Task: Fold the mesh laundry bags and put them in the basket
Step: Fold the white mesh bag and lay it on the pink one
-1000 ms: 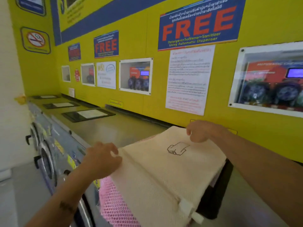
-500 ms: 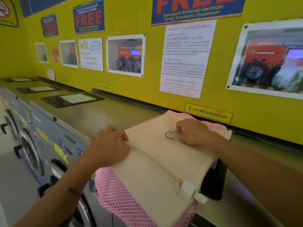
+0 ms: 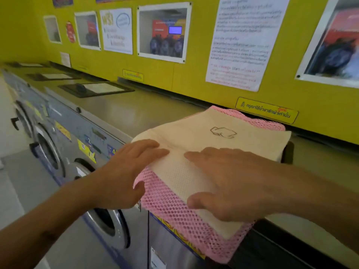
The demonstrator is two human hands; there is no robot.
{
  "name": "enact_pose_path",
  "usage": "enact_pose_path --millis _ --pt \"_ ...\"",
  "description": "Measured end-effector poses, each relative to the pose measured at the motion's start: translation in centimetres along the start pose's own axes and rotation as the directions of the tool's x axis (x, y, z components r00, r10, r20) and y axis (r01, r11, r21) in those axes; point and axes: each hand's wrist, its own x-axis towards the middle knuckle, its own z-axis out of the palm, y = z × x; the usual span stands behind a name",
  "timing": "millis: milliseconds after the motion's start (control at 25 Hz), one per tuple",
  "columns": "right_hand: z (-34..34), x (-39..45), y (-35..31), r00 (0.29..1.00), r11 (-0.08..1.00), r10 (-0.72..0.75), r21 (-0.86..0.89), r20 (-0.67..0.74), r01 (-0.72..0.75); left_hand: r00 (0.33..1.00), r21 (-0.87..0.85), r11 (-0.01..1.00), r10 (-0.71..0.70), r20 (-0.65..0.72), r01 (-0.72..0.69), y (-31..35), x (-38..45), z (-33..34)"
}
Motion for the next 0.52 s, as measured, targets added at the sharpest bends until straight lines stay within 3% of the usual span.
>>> enact_pose_path --millis 120,240,400,520 --pt "3.1 -0.3 -2.1 0.999 0.994 0.026 -0.111 0.026 -0.023 0.997 0.199 0.979 0.016 0.072 -0.03 0.1 -1.5 3.4" --pt "7.1 0.8 -3.4 0.992 0.946 0.074 -0.306 -0.106 -0.104 0.998 0.357 0.934 0.023 -0.05 -0.004 0.2 -1.4 6.5" --pt "9.5 1.6 -3.1 0.956 0.883 0.042 -0.438 -0.289 -0.171 0.946 0.315 0.945 0.024 -0.324 0.084 0.7 0.1 8.1" --pt "9.2 1.7 -2.1 0.939 0.905 0.057 -0.381 -0.339 -0.192 0.902 0.286 0.955 0.06 -0.429 0.072 0.6 0.1 7.7"
